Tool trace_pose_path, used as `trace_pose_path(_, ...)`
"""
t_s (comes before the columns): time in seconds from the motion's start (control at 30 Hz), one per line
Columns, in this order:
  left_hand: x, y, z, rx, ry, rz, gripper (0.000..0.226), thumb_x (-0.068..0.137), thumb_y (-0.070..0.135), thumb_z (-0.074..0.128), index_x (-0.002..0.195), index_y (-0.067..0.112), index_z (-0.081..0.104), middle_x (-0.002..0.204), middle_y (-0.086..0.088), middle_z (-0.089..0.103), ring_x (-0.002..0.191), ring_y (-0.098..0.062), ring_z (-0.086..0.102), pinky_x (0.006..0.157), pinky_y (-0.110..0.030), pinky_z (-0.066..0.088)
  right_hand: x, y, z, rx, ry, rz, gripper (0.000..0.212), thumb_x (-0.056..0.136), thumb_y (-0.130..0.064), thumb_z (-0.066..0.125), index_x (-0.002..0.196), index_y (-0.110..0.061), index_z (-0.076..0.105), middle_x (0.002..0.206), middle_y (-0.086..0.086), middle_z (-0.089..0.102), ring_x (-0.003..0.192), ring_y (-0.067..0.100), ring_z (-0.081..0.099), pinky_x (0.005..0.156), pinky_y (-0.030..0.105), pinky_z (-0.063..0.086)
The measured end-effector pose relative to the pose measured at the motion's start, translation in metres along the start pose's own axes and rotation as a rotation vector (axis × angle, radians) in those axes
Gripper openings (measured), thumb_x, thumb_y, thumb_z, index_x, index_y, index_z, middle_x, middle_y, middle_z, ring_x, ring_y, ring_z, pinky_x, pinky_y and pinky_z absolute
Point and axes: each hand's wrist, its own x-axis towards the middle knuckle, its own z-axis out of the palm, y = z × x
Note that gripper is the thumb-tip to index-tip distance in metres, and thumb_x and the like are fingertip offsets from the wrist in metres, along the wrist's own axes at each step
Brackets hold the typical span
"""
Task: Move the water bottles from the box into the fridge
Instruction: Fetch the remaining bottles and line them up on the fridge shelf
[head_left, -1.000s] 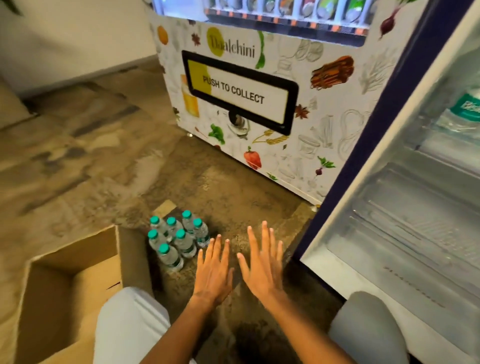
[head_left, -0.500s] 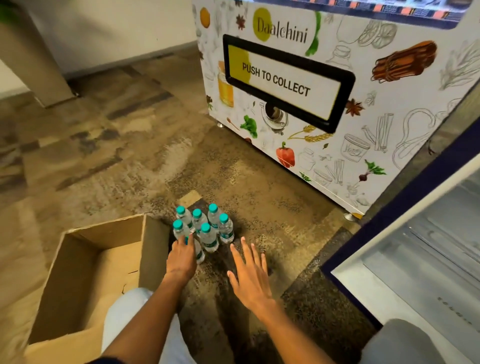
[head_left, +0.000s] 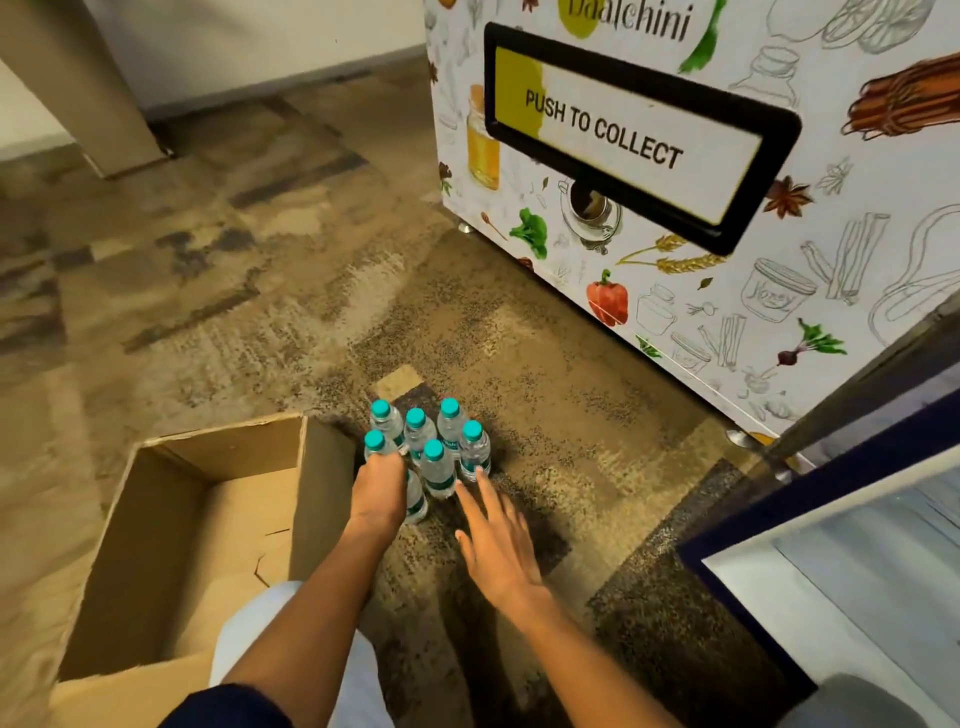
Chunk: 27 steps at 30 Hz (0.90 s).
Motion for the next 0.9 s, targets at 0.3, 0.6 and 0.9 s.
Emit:
trace_pose_path(0.3, -0.001, -0.002, 0.008, 0.012, 0.055, 0.012, 0.019, 0.094, 0.002, 0.047, 0.105, 0.004, 0.062, 0.106, -0.019, 0.064, 0.1, -0.037, 0.063, 0.079, -0.042, 0.051, 0.082, -0.027, -0.012, -0.123, -0.037, -0.129, 0.085, 0.092, 0.004, 0.056, 0.157, -0.027, 0.011, 0.165, -0.002, -0.007, 0.139, 0.038, 0.034, 0.104, 0.049, 0.044)
trace_pose_path(0.6, -0.006, 0.002, 0.009, -0.018, 0.074, 0.004, 0.018, 0.096, 0.008, 0.046, 0.105, 0.006, 0.061, 0.108, -0.019, 0.064, 0.102, -0.038, 0.061, 0.081, -0.043, 0.049, 0.076, -0.026, 0.002, -0.189, -0.047, -0.097, 0.04, 0.095, 0.004, 0.052, 0.133, -0.007, 0.05, 0.139, 0.014, 0.034, 0.123, 0.037, 0.046, 0.093, 0.043, 0.049)
trace_pose_path(0.9, -0.004, -0.01, 0.015, -0.061, 0.047, 0.052, 0.014, 0.091, 0.007, 0.051, 0.098, 0.005, 0.063, 0.103, -0.019, 0.065, 0.096, -0.035, 0.063, 0.079, -0.044, 0.054, 0.0, 0.015, 0.011, 0.129, 0.021, -0.093, 0.025, 0.104, -0.018, 0.033, 0.118, -0.009, 0.051, 0.123, 0.015, 0.048, 0.109, 0.038, 0.05, 0.089, 0.048, 0.041)
